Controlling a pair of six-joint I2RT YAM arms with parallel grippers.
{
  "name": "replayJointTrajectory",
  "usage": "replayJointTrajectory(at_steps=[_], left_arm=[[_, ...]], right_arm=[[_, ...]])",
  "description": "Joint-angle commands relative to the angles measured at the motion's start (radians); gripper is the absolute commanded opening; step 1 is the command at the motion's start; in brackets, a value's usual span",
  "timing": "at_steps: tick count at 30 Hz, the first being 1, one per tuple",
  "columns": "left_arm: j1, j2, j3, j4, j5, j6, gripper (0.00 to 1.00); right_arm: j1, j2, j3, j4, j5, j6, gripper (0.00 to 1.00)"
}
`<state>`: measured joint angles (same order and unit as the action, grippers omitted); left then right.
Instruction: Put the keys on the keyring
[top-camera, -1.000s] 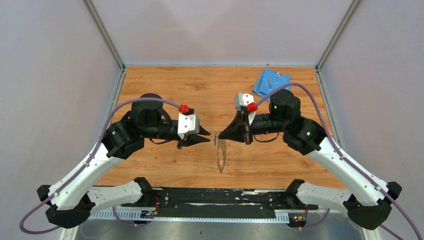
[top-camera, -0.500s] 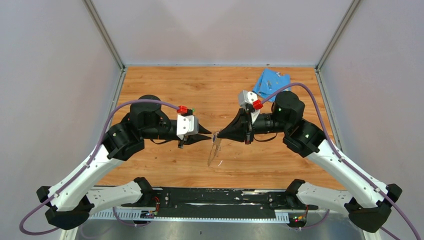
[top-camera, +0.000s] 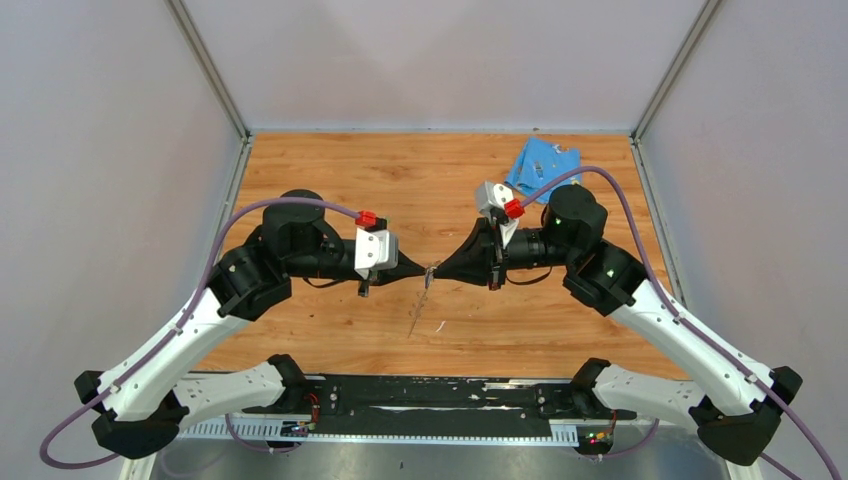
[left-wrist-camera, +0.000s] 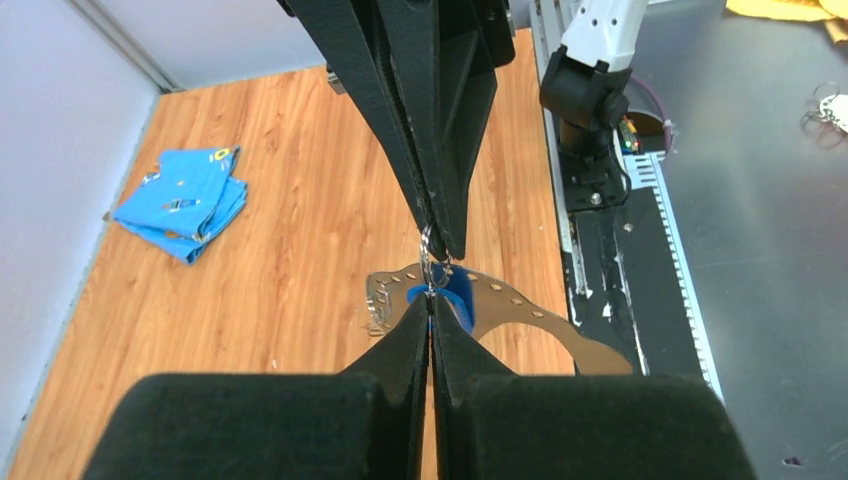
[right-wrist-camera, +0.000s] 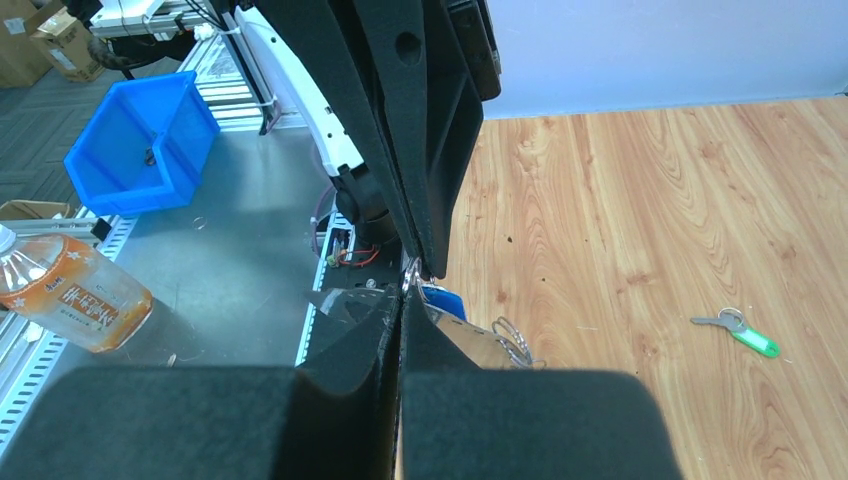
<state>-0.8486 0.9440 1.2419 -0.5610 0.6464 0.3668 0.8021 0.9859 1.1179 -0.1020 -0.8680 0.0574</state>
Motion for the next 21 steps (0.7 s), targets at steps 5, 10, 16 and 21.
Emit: replayJointTrajectory(at_steps=[5,10,16,21], left_arm=[[-0.007,-0.034,-0.049,0.009,0.003,0.089,0.0],[-0.008,-0.037,-0.052,0.01,0.016,0.116,0.0],[-0.017,-0.021,-0.057,0.011,0.09,0.128,0.0],[-0.037,-0.022,-0.071,0.012,0.115,0.145,0.15]], right_arm=[[-0.017,-0.028,-0.041,0.141,-0.01,0.068,0.0],[-0.018,-0.035,-0.085,0.246,0.012,0.133,0.0],[-0.019,-0.041,-0.139,0.377,0.057,0.213,0.0],[-0.019,-0.062,-0.176,0.419,0.103,0.229,0.0]])
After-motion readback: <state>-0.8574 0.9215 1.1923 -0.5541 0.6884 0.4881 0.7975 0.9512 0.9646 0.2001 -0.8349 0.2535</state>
